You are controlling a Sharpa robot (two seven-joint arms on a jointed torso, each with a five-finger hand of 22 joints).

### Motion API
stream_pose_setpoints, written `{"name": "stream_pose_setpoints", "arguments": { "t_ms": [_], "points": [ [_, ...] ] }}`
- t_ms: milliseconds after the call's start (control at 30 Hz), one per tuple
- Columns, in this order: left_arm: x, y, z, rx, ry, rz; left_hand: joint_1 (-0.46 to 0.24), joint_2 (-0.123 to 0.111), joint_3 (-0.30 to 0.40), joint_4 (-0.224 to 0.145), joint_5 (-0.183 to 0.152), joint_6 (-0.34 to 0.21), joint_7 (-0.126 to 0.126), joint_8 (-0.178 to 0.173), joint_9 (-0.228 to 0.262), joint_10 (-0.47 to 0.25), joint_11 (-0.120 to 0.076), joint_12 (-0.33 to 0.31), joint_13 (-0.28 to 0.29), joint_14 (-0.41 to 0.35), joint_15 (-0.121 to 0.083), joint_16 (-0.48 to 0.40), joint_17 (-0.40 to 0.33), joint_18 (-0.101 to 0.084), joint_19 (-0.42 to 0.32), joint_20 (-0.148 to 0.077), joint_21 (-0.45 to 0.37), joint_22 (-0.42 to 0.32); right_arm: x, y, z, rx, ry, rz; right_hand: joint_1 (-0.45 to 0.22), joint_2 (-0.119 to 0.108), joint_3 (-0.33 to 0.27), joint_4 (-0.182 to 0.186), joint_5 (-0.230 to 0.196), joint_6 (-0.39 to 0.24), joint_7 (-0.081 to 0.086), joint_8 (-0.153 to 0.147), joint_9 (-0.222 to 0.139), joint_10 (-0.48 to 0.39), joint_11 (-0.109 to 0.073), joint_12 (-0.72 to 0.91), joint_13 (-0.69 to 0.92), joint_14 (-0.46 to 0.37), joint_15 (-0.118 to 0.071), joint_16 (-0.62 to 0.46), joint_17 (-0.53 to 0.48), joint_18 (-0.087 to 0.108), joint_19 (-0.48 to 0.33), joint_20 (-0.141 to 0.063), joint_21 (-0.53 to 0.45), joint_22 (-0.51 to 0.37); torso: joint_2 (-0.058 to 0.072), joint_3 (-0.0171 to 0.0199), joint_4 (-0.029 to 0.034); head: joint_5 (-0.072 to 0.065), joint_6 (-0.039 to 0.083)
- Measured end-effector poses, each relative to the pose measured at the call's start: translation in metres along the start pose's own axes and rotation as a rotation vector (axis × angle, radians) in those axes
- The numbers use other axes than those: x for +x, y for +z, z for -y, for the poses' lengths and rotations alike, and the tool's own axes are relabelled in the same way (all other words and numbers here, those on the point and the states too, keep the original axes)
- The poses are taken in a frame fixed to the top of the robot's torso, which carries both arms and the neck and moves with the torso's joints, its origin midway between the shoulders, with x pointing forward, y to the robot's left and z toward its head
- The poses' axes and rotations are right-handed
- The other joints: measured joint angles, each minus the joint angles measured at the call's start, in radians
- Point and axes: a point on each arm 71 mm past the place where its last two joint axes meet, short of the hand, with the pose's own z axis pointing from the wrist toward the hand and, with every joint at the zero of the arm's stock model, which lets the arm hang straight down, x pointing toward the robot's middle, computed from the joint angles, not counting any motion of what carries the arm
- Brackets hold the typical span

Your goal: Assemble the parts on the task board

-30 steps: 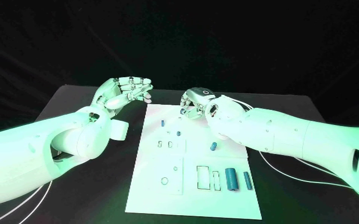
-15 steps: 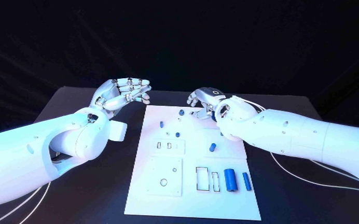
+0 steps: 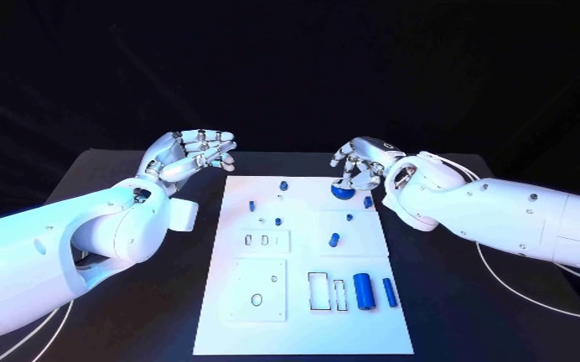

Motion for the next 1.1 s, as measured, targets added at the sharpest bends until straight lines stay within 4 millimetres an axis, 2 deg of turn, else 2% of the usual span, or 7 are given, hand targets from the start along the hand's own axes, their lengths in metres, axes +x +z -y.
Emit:
{"name": "stream_pose_setpoints", "arguments": {
  "t_ms": [33,67,133,267,433,833,1100],
  "points": [
    [0.000,0.000,0.000,0.000,0.000,0.000,0.000,0.000,0.000,0.000,0.000,0.000,0.000,0.000,0.000,0.000,0.000,0.000,0.000,0.000,0.000,0.000,0.001,0.000,0.000,0.000,0.000,0.000,-0.001,-0.001,0.003,0.010,0.002,-0.006,0.009,0.007,-0.043,0.010,0.004,-0.017,0.001,0.009,0.007,-0.022,0.000,0.080,0.086,0.000,0.000,0.016,0.029,0.000,0.000,0.000,0.008,0.000,0.000,0.0001,-0.0005,-0.002,0.000],
    [0.000,0.000,0.000,0.000,-0.001,-0.001,0.000,0.000,0.000,0.000,0.000,0.000,0.000,0.000,0.001,0.000,0.000,0.000,0.000,0.000,0.000,0.000,0.001,0.000,0.000,0.000,0.000,0.000,-0.002,-0.002,0.007,0.023,0.004,-0.014,0.037,0.035,-0.119,0.040,0.009,-0.044,0.006,0.031,0.020,-0.064,0.003,0.289,0.314,0.000,0.000,0.038,0.068,0.000,0.000,0.000,0.015,0.000,0.000,0.0004,-0.0006,-0.003,0.000],
    [0.000,0.000,0.000,-0.001,-0.001,-0.001,0.000,0.000,0.000,0.000,0.000,0.000,0.000,0.000,0.001,0.000,0.000,0.000,0.000,0.000,0.000,0.000,0.001,0.000,0.000,0.000,0.000,0.001,-0.003,-0.002,0.013,0.042,0.005,-0.029,0.078,0.048,-0.197,0.091,0.009,-0.072,0.012,0.058,0.033,-0.062,0.015,0.595,0.611,0.000,0.000,0.070,0.090,-0.010,0.000,0.000,0.028,0.000,0.000,0.0006,-0.0010,-0.004,-0.001],
    [0.000,0.001,-0.001,-0.001,-0.001,0.000,0.000,0.000,0.000,0.000,0.000,0.000,0.000,0.000,0.001,0.000,0.000,0.000,0.000,0.000,0.000,0.000,0.001,0.000,0.000,0.000,0.000,0.001,-0.003,-0.003,0.024,0.079,0.009,-0.057,0.133,0.052,-0.260,0.174,0.009,-0.099,0.025,0.095,0.045,0.002,0.029,0.887,0.884,0.000,0.011,0.108,0.095,-0.016,0.000,0.011,0.048,0.000,0.000,0.0012,-0.0010,-0.002,-0.005],
    [0.000,0.001,-0.001,-0.002,-0.001,0.000,0.000,0.000,0.000,0.000,0.000,0.000,0.000,0.000,0.001,0.000,0.000,0.000,0.000,0.000,0.000,0.000,0.001,0.000,0.000,0.000,0.000,0.001,-0.002,0.001,0.033,0.118,0.016,-0.085,0.156,0.052,-0.278,0.214,0.009,-0.110,0.029,0.112,0.047,0.044,0.032,0.993,0.947,0.000,0.018,0.116,0.095,-0.015,0.000,0.018,0.048,0.000,0.000,0.0010,-0.0010,-0.002,-0.009],
    [0.000,0.002,-0.001,-0.002,-0.003,-0.002,0.000,0.000,0.000,0.000,0.000,0.000,0.000,0.000,0.000,0.000,0.000,0.000,0.000,0.000,0.000,0.000,0.000,0.000,0.000,0.000,0.000,0.001,0.011,0.008,0.042,0.164,0.035,-0.135,0.163,0.059,-0.279,0.214,0.009,-0.112,0.031,0.124,0.050,0.072,0.035,1.050,0.947,0.000,0.018,0.120,0.095,-0.015,0.000,0.018,0.047,0.000,0.001,0.0006,0.0018,-0.003,-0.014],
    [0.001,0.002,-0.001,-0.003,-0.003,-0.003,0.000,0.000,0.000,0.000,0.000,0.000,0.000,0.000,0.000,0.000,0.000,0.000,0.000,0.000,0.000,0.000,0.000,0.000,0.000,0.000,0.000,0.001,0.019,0.011,0.039,0.164,0.047,-0.157,0.168,0.064,-0.274,0.218,0.009,-0.112,0.031,0.131,0.050,0.087,0.032,1.076,0.947,0.000,0.018,0.124,0.095,-0.015,0.000,0.018,0.047,0.000,0.001,0.0012,0.0023,0.002,-0.017]
  ]
}}
